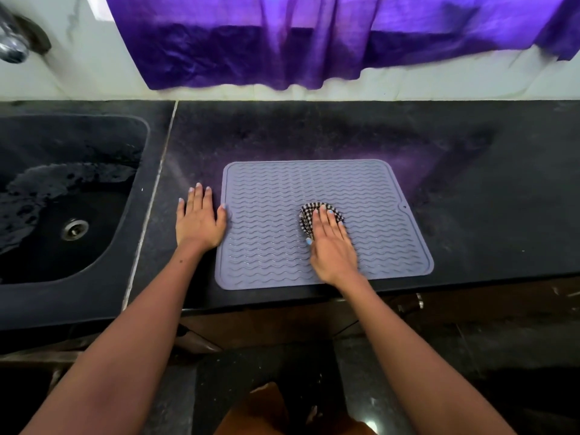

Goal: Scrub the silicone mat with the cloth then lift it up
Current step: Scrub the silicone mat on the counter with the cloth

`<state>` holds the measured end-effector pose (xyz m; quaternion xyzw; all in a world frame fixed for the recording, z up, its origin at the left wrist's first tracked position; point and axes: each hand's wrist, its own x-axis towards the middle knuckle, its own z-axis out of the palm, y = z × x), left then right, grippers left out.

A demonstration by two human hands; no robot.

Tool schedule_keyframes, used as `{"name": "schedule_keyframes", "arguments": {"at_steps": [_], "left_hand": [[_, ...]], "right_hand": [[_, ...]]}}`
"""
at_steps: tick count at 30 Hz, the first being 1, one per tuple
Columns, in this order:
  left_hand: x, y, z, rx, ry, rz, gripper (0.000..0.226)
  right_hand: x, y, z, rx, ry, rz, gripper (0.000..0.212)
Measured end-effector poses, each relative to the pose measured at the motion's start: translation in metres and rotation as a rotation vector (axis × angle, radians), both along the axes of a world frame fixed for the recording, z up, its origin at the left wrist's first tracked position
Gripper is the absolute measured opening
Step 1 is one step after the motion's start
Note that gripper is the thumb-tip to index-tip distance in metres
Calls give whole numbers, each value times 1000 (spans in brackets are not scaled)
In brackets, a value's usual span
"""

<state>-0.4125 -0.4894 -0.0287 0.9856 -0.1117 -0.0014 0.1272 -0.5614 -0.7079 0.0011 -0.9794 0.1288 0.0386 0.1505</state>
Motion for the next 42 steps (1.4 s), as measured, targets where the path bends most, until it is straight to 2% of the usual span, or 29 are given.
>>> {"name": "schedule_keyframes", "arguments": {"at_steps": [3,5,6,8,9,10,12,14,18,20,25,27,30,31,32,33,39,42], "left_hand": [[-1,0,1,-9,-1,7,60],[-2,0,1,-3,10,5,60],[-1,0,2,2,19,-2,61],[0,1,3,8,43,-18,61],[0,2,4,10,58,-23,61],[1,3,5,13,70,-28,61],[1,4,6,23,83,-42,61],[2,6,5,24,79,-49,61],[1,5,2,34,44,-49,60],[1,4,1,37,38,-41,59],[0,3,-2,19,18,-27,58],[0,2,0,11,27,-30,57],[2,4,3,26,60,-51,58],[3,6,4,37,67,-61,58],[3,7,5,48,70,-74,59],[3,9,5,55,67,-85,59],[0,11,2,54,11,-90,56],[-1,10,2,73,8,-86,56]], "right_hand": [[1,-2,2,-17,29,49,70],[4,-5,8,80,54,63,66],[7,-7,17,266,60,21,62],[14,-10,42,814,-17,-219,50],[18,-12,49,1005,-87,-329,46],[21,-8,56,1060,-149,-390,46],[23,8,61,922,-208,-341,49],[20,34,51,723,-182,-165,56],[12,69,6,128,-100,135,69],[15,69,0,52,-95,145,71],[24,60,5,63,15,229,68],[30,54,12,236,85,232,62],[41,44,42,972,109,-49,47],[45,43,49,1088,54,-133,46],[47,45,55,1079,-3,-174,46],[46,52,57,978,-49,-162,48],[18,115,7,123,-86,236,70],[21,118,-4,24,-83,244,77]]}}
